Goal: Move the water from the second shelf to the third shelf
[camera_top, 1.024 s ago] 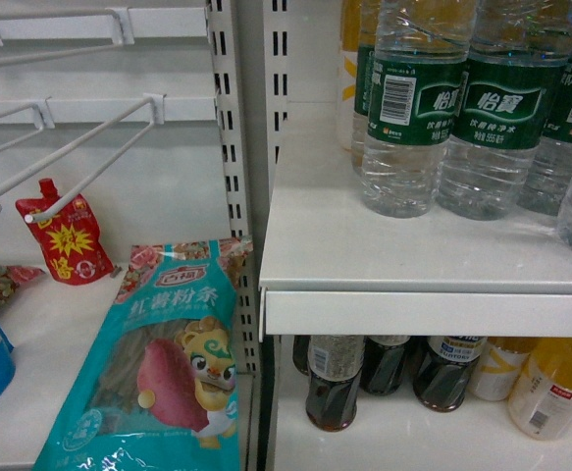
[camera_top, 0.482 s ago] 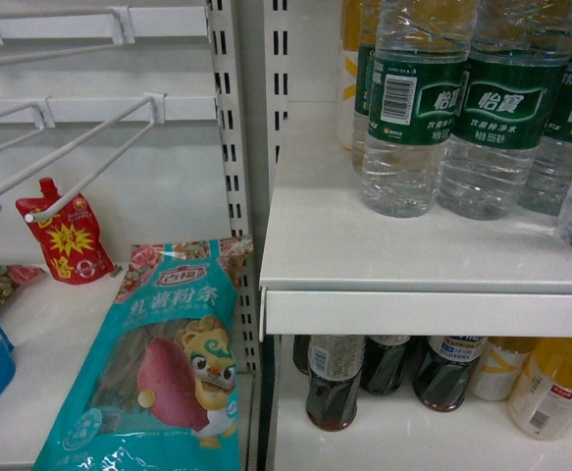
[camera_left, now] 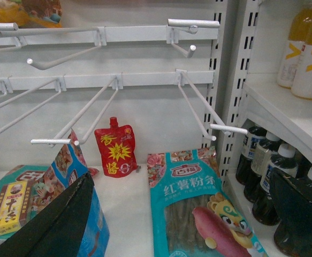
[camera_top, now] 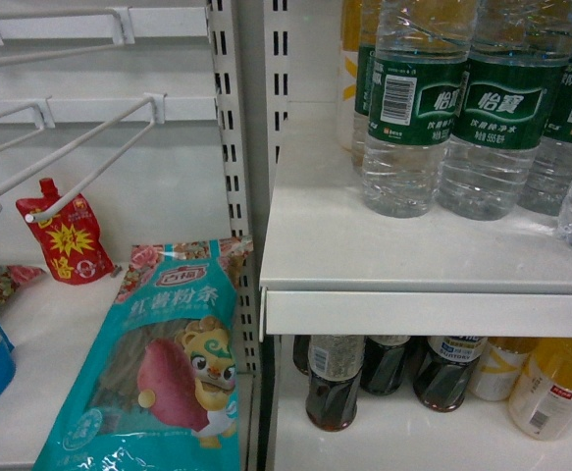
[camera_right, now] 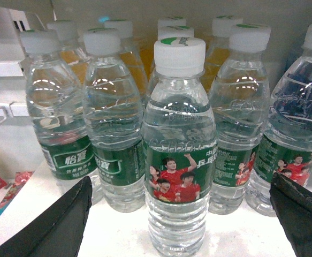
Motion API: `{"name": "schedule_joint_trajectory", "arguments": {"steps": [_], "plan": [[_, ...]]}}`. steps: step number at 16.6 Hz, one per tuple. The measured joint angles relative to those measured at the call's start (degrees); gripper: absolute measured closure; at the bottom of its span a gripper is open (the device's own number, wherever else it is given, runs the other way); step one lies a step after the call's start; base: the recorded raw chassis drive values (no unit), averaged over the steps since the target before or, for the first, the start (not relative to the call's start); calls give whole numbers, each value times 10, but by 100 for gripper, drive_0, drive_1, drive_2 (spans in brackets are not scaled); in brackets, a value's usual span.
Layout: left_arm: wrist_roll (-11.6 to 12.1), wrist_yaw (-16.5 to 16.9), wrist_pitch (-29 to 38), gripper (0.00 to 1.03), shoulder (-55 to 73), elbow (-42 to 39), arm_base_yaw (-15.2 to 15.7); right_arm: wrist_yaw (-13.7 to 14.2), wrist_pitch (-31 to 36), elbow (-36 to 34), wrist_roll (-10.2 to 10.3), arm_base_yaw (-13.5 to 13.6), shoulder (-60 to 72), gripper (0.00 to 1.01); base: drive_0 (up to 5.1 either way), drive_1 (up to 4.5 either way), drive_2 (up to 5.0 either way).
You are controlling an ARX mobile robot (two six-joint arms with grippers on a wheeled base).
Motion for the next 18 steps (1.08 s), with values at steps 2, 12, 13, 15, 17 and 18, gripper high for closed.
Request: {"name": "schedule_joint_trajectory", "arguments": {"steps": [2, 12, 13, 15, 17, 18], "plan": [[0, 0, 0, 5, 0, 0, 0, -16, -38, -16, -5, -7, -70, 3, 0, 0, 0], [0, 0, 0, 5, 0, 0, 0, -30, -38, -216, -21, -78, -302, 99, 0, 0, 0], [0, 0, 0, 5, 0, 0, 0, -30, -38, -218, -21, -78, -306, 99, 0, 0, 0], [0, 0, 0, 5, 0, 0, 0, -30, -38, -224, -21, -78, -312, 99, 0, 0, 0], [0, 0, 0, 5, 0, 0, 0, -29, -39, -234, -21, -78, -324, 99, 0, 0, 0], [0, 0, 0, 5, 0, 0, 0, -30, -43, -244, -21, -78, -336, 99, 0, 0, 0]]}}
